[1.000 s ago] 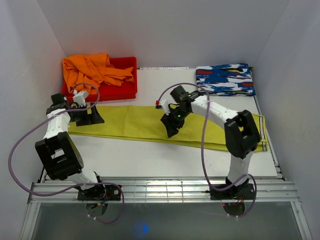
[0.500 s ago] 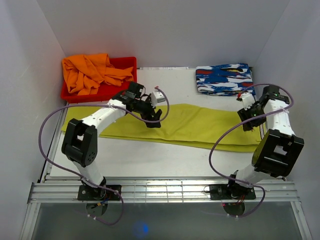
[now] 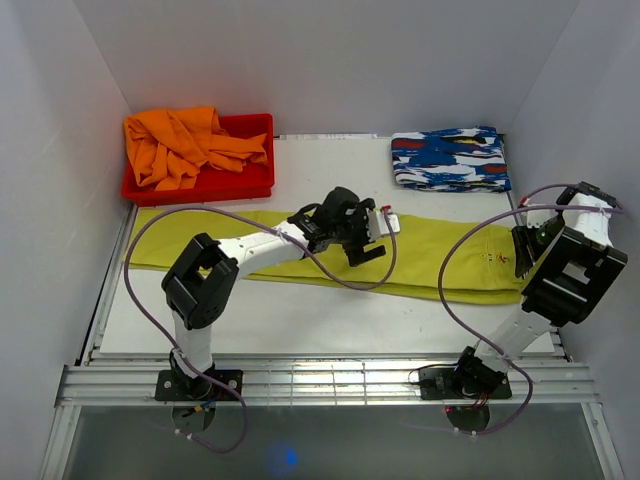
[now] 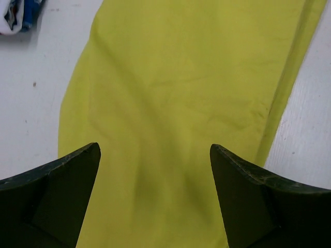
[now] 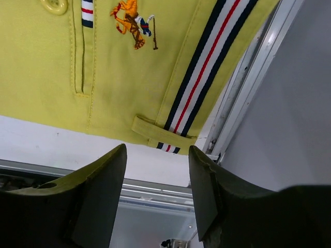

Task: Fold and stack the trousers
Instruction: Fold the trousers

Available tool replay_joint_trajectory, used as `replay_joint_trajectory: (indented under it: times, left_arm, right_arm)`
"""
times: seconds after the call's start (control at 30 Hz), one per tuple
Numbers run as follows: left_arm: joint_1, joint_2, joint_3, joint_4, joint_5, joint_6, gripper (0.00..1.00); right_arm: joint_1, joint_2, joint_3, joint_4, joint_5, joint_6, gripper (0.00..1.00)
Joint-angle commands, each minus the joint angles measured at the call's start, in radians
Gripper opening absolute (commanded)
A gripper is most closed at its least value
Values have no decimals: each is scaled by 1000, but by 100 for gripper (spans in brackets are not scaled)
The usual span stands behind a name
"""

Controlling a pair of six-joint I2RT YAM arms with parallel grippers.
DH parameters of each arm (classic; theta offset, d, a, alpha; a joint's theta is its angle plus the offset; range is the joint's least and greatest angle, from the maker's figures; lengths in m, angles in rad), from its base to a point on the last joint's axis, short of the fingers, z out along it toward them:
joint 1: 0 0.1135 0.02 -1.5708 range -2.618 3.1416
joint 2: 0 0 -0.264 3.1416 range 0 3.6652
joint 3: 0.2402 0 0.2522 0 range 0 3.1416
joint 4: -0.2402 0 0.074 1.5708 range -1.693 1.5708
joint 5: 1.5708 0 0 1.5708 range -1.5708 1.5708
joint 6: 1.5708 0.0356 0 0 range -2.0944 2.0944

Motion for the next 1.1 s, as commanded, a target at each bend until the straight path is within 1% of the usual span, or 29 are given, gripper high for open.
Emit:
replay_joint_trajectory:
  times: [0.0,0.07,0.13,0.17,0.2,0.3,0.4,0.5,0.53,0.6,0.63,0.7,0.73,0.83,0.9,0.93,0.97,1.0,1.03,1.07]
  left_arm:
    - [-76,10,-20,98,-123,146,98]
    - [-113,6,-63,130,-131,212,98]
    - [-130,-20,-103,185,-122,240,98]
    - [-138,-28,-130,187,-106,264,98]
    - [-141,-34,-141,187,-86,273,98]
    - [-161,-28,-163,192,-115,293,98]
    - [-164,-24,-175,193,-109,303,98]
    - [-170,4,-163,182,-129,303,98]
    - [-170,15,-160,184,-144,300,98]
    - [-170,42,-154,182,-163,292,98]
    - [-170,50,-149,182,-174,286,98]
    - [-170,61,-151,181,-177,278,98]
    - [-170,65,-154,184,-175,276,98]
    - [-170,56,-157,179,-166,264,98]
    - [-170,41,-157,175,-143,252,98]
    - [-170,35,-155,166,-134,247,98]
    - [-170,23,-151,158,-125,244,98]
    - [-170,18,-143,130,-109,232,98]
    - [-170,18,-134,110,-103,226,95]
    - [-170,16,-126,98,-99,218,93]
  right_arm:
    - [-14,32,71,-58,-4,90,57]
    - [-25,70,98,-92,-39,120,57]
    - [-31,90,124,-107,-60,135,55]
    - [-32,106,130,-109,-66,141,55]
    - [-32,113,134,-112,-70,152,55]
    - [-34,144,147,-128,-86,179,54]
    - [-35,164,156,-144,-103,195,51]
    - [-35,170,161,-150,-109,198,45]
    - [-35,173,161,-158,-114,200,41]
    - [-35,183,159,-170,-122,201,36]
    - [-35,187,159,-179,-129,201,28]
    - [-37,187,168,-185,-136,200,22]
    - [-38,190,176,-191,-140,200,16]
    - [-38,192,207,-211,-149,193,8]
    - [-40,193,213,-221,-149,186,8]
    - [-40,193,220,-225,-146,184,10]
    - [-42,189,223,-227,-145,181,16]
    - [-43,181,226,-224,-142,175,28]
    - [-49,173,233,-222,-131,173,42]
    - [-52,161,236,-218,-120,172,44]
